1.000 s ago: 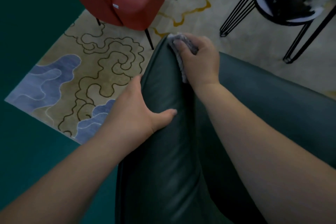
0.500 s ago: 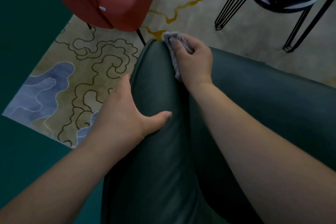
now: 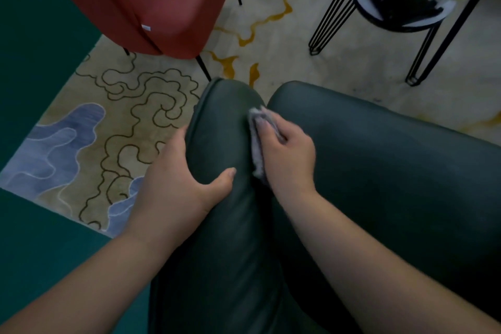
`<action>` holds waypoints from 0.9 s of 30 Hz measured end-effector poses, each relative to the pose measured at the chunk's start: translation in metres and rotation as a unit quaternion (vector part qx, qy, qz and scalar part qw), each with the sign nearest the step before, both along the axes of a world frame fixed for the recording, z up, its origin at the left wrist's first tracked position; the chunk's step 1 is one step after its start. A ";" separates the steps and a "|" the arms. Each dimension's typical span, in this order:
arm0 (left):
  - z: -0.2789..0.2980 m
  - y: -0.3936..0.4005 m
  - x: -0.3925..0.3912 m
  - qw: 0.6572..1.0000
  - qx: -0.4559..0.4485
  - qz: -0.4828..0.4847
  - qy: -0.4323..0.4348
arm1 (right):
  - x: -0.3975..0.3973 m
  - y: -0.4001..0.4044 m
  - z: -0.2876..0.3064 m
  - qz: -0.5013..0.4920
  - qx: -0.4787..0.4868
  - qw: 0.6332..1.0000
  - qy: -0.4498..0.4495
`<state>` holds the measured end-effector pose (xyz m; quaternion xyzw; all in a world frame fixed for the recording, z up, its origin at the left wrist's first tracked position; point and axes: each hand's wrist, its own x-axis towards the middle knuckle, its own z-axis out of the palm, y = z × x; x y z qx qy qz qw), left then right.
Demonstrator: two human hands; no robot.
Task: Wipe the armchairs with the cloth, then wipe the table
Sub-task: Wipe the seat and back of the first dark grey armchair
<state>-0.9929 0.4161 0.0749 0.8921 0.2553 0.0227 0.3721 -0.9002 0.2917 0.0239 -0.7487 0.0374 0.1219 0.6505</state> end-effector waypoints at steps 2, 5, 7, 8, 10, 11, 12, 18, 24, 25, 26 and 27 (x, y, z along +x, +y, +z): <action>-0.001 0.000 0.000 1.000 0.001 0.001 -0.001 | 0.007 0.011 0.002 0.022 -0.046 0.998 -0.033; -0.002 0.001 0.002 1.000 -0.020 -0.001 0.008 | -0.020 -0.002 -0.001 0.010 -0.082 0.997 0.005; -0.002 0.002 0.003 0.999 -0.027 -0.004 0.022 | -0.046 -0.019 -0.002 0.013 -0.103 0.994 0.034; -0.002 0.001 0.004 0.999 -0.029 -0.007 0.028 | -0.055 -0.025 0.001 0.018 -0.110 0.992 0.053; 0.001 0.002 0.006 0.998 -0.046 -0.015 0.043 | -0.062 -0.033 0.010 0.034 -0.137 0.987 0.073; 0.004 0.002 0.008 0.996 -0.056 -0.025 0.059 | -0.063 -0.035 0.017 0.035 -0.160 0.984 0.076; 0.008 0.004 0.009 0.994 -0.065 -0.043 0.080 | -0.062 -0.035 0.024 0.027 -0.181 0.980 0.073; 0.048 0.077 -0.012 0.977 -0.055 -0.174 0.114 | -0.057 -0.007 0.083 -0.079 -0.257 0.963 0.023; 0.103 0.202 -0.014 0.927 0.224 -0.288 0.080 | -0.060 0.072 0.145 -0.071 -0.256 0.964 -0.025; 0.108 0.217 -0.014 0.916 0.251 -0.301 0.088 | -0.059 0.086 0.153 -0.060 -0.251 0.966 -0.029; 0.112 0.230 -0.014 0.905 0.272 -0.311 0.096 | -0.058 0.101 0.160 -0.047 -0.246 0.968 -0.032; 0.115 0.241 -0.013 0.898 0.286 -0.319 0.105 | -0.054 0.115 0.167 -0.035 -0.245 0.968 -0.033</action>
